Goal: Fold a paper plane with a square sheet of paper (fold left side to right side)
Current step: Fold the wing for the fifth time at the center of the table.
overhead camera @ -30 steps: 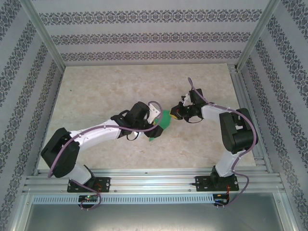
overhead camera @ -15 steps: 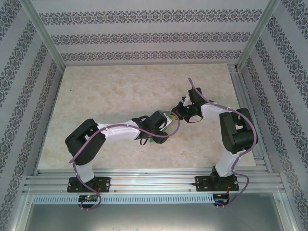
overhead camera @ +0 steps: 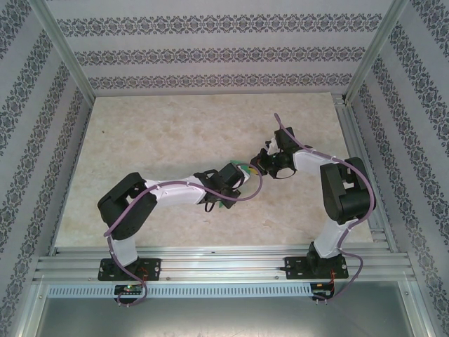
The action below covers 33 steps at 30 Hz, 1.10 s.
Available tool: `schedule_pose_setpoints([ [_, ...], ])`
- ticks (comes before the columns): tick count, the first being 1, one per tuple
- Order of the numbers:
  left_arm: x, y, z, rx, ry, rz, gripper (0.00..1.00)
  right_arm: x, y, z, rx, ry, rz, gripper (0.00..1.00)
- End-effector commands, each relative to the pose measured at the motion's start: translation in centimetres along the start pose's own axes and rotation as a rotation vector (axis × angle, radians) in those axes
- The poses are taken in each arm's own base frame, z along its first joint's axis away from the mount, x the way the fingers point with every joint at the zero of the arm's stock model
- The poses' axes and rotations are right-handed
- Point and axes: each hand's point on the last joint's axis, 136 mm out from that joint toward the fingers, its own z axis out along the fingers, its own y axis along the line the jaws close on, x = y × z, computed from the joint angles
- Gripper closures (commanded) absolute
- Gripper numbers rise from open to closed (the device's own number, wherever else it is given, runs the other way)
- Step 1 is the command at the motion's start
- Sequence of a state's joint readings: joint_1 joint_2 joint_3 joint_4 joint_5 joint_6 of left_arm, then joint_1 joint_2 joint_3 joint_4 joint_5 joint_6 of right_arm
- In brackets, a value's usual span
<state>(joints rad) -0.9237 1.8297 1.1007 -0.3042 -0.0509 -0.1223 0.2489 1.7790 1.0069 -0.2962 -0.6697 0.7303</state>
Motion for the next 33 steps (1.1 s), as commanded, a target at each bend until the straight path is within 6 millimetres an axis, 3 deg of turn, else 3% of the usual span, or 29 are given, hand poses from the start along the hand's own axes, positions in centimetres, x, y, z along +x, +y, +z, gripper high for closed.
schedule_pose_setpoints([
  [1, -0.4, -0.1, 0.2, 0.065, -0.010, -0.056, 0.89, -0.6, 0.8, -0.9, 0.025, -0.033, -0.081, 0.83],
  [3, -0.7, -0.1, 0.2, 0.107, -0.021, -0.077, 0.91, -0.8, 0.5, -1.8, 0.043, -0.051, -0.099, 0.71],
  [8, -1.1, -0.3, 0.1, 0.226, -0.034, -0.129, 0.92, -1.3, 0.1, -4.5, 0.046, -0.111, -0.135, 0.52],
  [13, -1.6, 0.2, -0.1, 0.331, -0.050, -0.193, 0.93, -1.4, 0.3, -6.2, 0.042, -0.156, -0.183, 0.47],
  [19, -1.8, -0.2, 0.3, 0.461, -0.052, -0.260, 0.94, -1.8, 0.9, -5.7, -0.035, -0.189, -0.175, 0.54],
  [25, -1.9, 0.1, 0.8, 0.494, -0.037, -0.289, 0.94, -2.0, 0.1, -5.0, -0.020, -0.211, -0.163, 0.51],
  [29, -2.2, 0.5, 0.9, 0.505, -0.046, -0.319, 0.94, -2.1, -2.3, -5.1, 0.033, -0.248, -0.107, 0.63],
  [33, -2.7, 0.7, 0.8, 0.525, -0.058, -0.347, 0.94, -1.8, -3.0, -4.1, 0.006, -0.238, -0.053, 0.82],
])
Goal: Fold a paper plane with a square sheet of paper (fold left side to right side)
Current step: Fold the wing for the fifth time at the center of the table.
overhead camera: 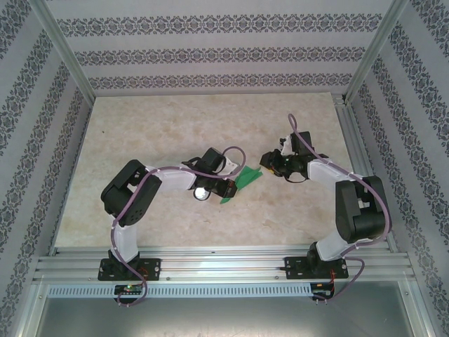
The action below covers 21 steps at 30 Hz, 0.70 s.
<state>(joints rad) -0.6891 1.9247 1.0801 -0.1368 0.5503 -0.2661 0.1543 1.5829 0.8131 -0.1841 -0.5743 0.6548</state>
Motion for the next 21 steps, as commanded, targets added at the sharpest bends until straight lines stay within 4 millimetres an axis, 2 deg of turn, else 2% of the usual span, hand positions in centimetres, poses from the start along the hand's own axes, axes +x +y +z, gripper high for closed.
schedule_pose_setpoints([
  [1, -1.7, -0.4, -0.3, 0.047, -0.051, -0.019, 0.94, -0.6, -0.5, 0.9, -0.016, -0.034, 0.040, 0.85],
  [4, -2.0, -0.5, -0.3, 0.057, -0.056, -0.025, 0.94, -0.6, -1.0, 2.0, -0.001, -0.026, 0.066, 0.93],
  [12, -1.8, -0.2, 0.0, 0.052, -0.051, -0.036, 0.95, -0.5, -1.5, 5.1, 0.013, 0.014, 0.093, 0.98],
  [21, -1.9, 0.1, 0.2, 0.046, -0.045, -0.043, 0.94, -0.4, -1.7, 5.7, 0.014, 0.018, 0.093, 0.99],
])
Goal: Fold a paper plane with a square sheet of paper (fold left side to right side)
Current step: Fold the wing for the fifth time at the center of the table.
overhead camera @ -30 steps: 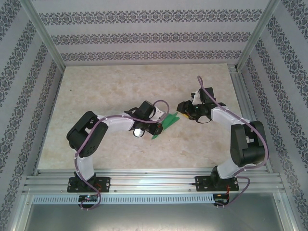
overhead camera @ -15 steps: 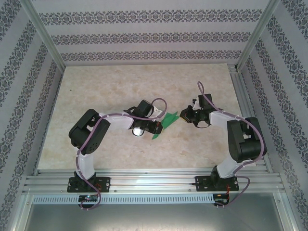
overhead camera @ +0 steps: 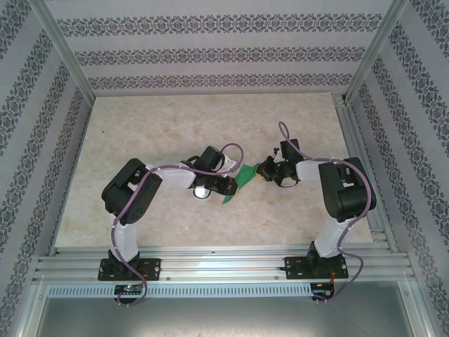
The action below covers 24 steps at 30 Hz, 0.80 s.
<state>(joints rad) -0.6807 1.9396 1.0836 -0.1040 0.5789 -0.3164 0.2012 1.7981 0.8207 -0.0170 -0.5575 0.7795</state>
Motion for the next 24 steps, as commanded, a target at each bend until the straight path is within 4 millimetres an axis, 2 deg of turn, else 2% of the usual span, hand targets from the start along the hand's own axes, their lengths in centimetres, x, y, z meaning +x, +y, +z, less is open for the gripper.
schedule_pose_setpoints([
  [1, -1.4, 0.1, 0.1, 0.018, -0.031, 0.002, 0.93, -0.9, 0.7, 0.4, -0.011, -0.028, -0.020, 0.99],
  [12, -3.8, -0.5, -0.6, 0.001, -0.057, 0.050, 0.72, 0.5, -2.9, 1.3, 0.135, 0.018, 0.002, 1.00],
  [18, -4.8, -0.8, -0.9, -0.010, -0.058, 0.077, 0.73, 0.6, -2.8, 1.3, 0.141, 0.026, -0.005, 1.00],
  [24, -4.2, -0.1, -0.6, -0.030, -0.042, 0.068, 0.78, 0.7, -3.0, 1.3, 0.156, 0.032, -0.016, 1.00],
])
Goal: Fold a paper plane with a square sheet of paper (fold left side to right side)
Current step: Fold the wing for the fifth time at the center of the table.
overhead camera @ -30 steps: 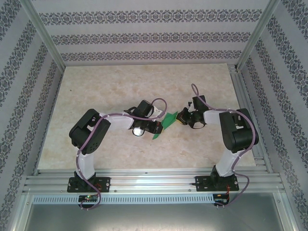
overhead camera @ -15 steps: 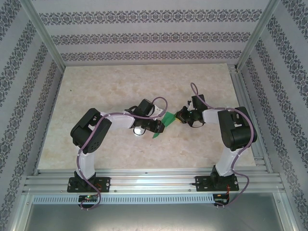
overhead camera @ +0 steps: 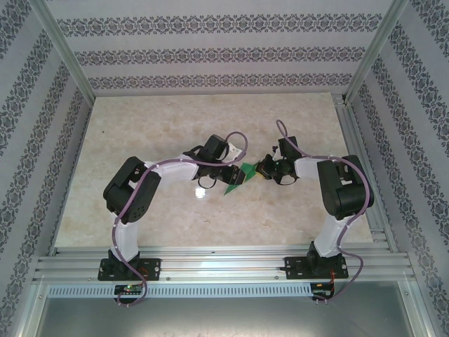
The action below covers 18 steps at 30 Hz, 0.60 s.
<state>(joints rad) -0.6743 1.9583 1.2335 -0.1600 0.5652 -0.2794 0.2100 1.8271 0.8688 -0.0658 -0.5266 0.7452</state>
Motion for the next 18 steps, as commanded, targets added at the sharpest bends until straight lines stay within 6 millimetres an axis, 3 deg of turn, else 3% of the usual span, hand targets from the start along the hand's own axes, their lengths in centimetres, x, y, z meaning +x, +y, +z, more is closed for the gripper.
schedule_pose_setpoints([
  [1, 0.8, 1.5, 0.4, -0.032, 0.029, -0.006, 0.80, 1.3, -2.8, 0.9, 0.117, 0.031, 0.009, 1.00],
  [6, 1.2, 2.0, 0.4, -0.021, 0.029, -0.023, 0.91, 1.0, -2.3, 0.7, 0.096, 0.023, -0.010, 1.00],
  [18, 2.5, 3.0, 1.5, 0.031, 0.056, -0.065, 0.92, 1.5, -2.4, 0.9, 0.106, 0.050, -0.027, 1.00],
])
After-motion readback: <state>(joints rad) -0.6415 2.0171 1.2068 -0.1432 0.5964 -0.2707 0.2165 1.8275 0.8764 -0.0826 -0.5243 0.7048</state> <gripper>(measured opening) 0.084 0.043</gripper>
